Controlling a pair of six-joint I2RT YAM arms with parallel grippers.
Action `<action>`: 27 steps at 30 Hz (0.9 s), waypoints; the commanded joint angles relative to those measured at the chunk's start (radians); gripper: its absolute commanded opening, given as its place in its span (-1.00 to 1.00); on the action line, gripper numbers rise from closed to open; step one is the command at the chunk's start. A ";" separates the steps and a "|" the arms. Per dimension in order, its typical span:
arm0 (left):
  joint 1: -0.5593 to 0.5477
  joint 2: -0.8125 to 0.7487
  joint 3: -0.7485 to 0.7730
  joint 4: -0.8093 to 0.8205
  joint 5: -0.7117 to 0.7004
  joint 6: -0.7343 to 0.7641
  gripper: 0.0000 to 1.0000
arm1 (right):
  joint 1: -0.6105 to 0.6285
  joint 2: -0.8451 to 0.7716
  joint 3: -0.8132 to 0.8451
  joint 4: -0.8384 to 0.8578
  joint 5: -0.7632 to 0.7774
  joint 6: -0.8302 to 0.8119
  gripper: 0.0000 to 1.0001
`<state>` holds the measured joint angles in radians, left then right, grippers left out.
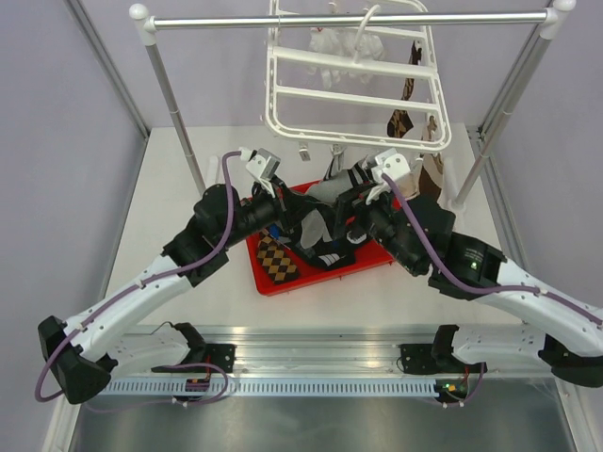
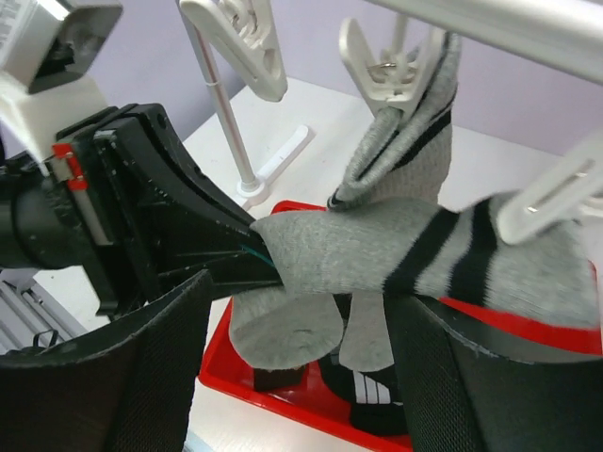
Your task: Remove the socks clipped to the hanger
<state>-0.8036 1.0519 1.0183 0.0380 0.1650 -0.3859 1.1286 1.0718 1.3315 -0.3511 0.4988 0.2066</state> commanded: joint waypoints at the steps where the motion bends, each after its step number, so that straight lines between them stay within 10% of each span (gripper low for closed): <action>1: 0.009 0.011 0.042 -0.010 -0.041 -0.044 -0.95 | 0.003 -0.091 -0.050 0.052 0.015 0.011 0.55; 27: 0.009 0.039 0.063 0.013 0.021 -0.057 -0.95 | 0.003 -0.242 -0.152 0.274 0.343 0.022 0.66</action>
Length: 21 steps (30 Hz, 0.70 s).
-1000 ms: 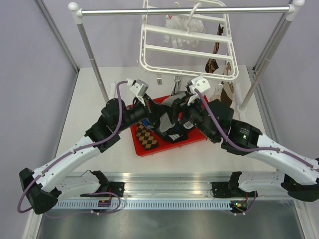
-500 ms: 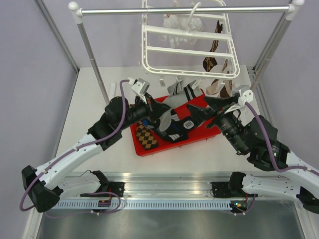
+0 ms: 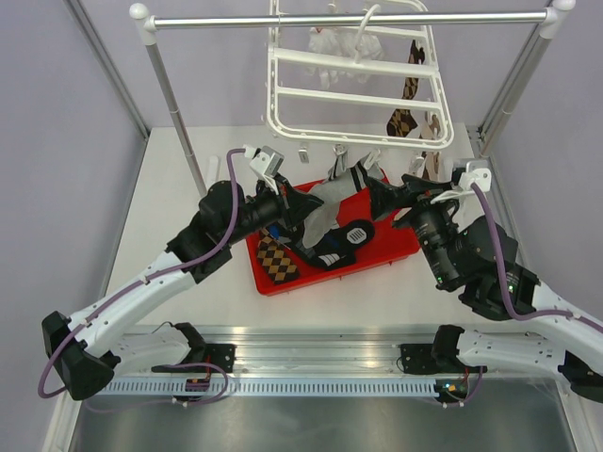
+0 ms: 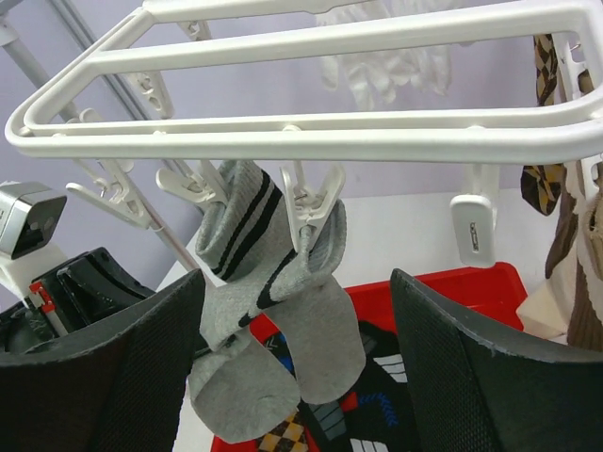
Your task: Remove the socks clipped to the hanger
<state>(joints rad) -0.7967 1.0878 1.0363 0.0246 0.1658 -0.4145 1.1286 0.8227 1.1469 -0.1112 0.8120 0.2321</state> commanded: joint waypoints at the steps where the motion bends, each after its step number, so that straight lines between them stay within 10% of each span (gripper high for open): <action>1: 0.002 0.000 0.045 0.026 0.020 -0.027 -0.95 | 0.003 0.006 0.027 0.057 0.021 -0.016 0.66; 21: 0.002 -0.019 0.053 0.017 0.038 -0.027 -0.95 | -0.309 0.102 0.056 0.099 -0.454 -0.020 0.62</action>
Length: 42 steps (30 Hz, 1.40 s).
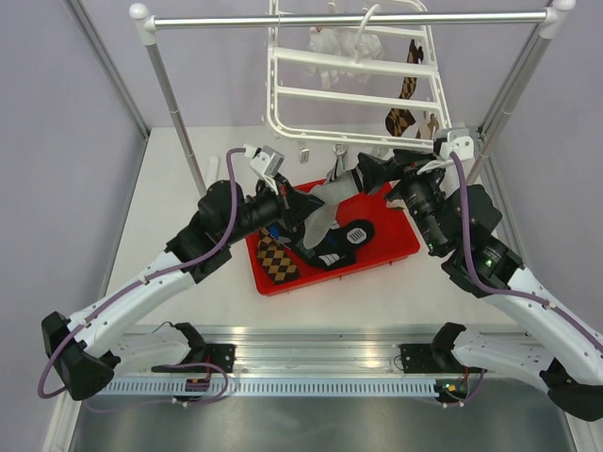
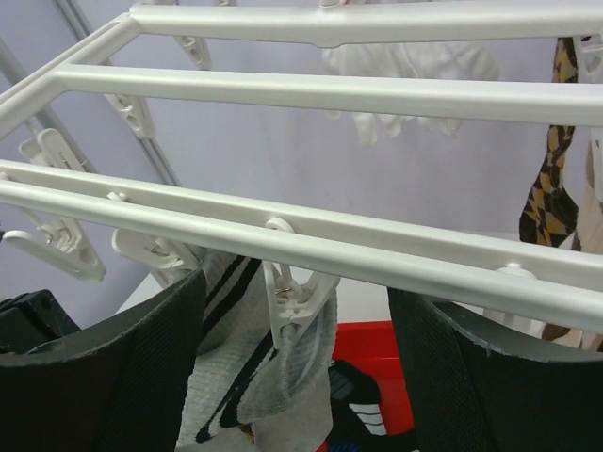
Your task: Remove the socks clipped to the hanger
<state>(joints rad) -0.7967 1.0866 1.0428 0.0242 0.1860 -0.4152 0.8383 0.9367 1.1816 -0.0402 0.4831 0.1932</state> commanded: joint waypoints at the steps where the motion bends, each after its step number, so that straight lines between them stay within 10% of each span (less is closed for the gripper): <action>1: 0.004 -0.016 0.048 0.016 0.017 -0.025 -0.95 | -0.027 -0.010 0.016 0.034 -0.147 0.014 0.63; 35: 0.002 -0.033 0.051 -0.004 0.017 -0.011 -0.95 | -0.117 0.022 -0.050 0.175 -0.296 -0.063 0.23; 42: 0.004 -0.034 0.049 -0.007 0.015 -0.007 -0.95 | -0.123 0.025 -0.057 0.189 -0.284 -0.060 -0.34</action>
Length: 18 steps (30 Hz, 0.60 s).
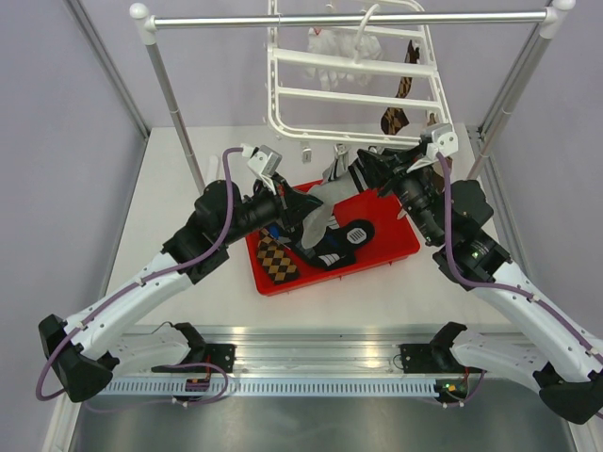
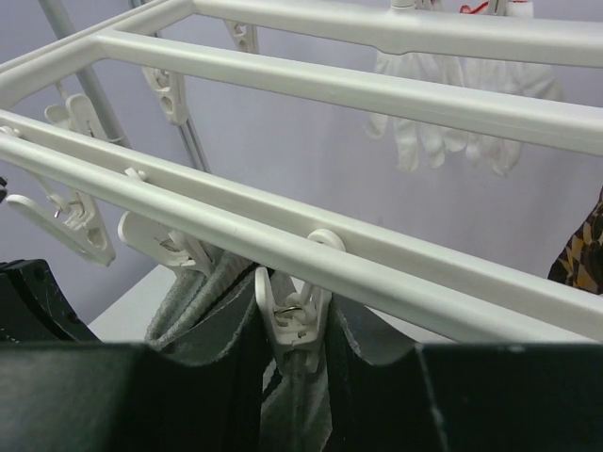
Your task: Remove the socks clipped to the hanger
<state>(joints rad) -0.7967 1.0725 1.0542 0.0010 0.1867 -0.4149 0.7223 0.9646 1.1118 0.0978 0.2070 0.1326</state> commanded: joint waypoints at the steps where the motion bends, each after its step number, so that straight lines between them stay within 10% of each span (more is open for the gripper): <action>1: 0.004 -0.019 0.036 0.016 0.014 -0.007 -0.95 | -0.007 -0.003 0.013 0.051 -0.006 0.007 -0.41; 5: 0.004 -0.017 0.036 0.014 0.016 -0.007 -0.95 | -0.007 -0.006 0.011 0.051 0.003 0.018 -0.96; 18: 0.004 0.020 -0.051 0.059 -0.177 -0.035 -0.95 | -0.007 -0.013 0.009 0.017 0.026 0.033 -0.99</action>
<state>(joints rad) -0.7967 1.0737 1.0389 0.0109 0.1146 -0.4156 0.7197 0.9638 1.1118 0.1043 0.2199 0.1535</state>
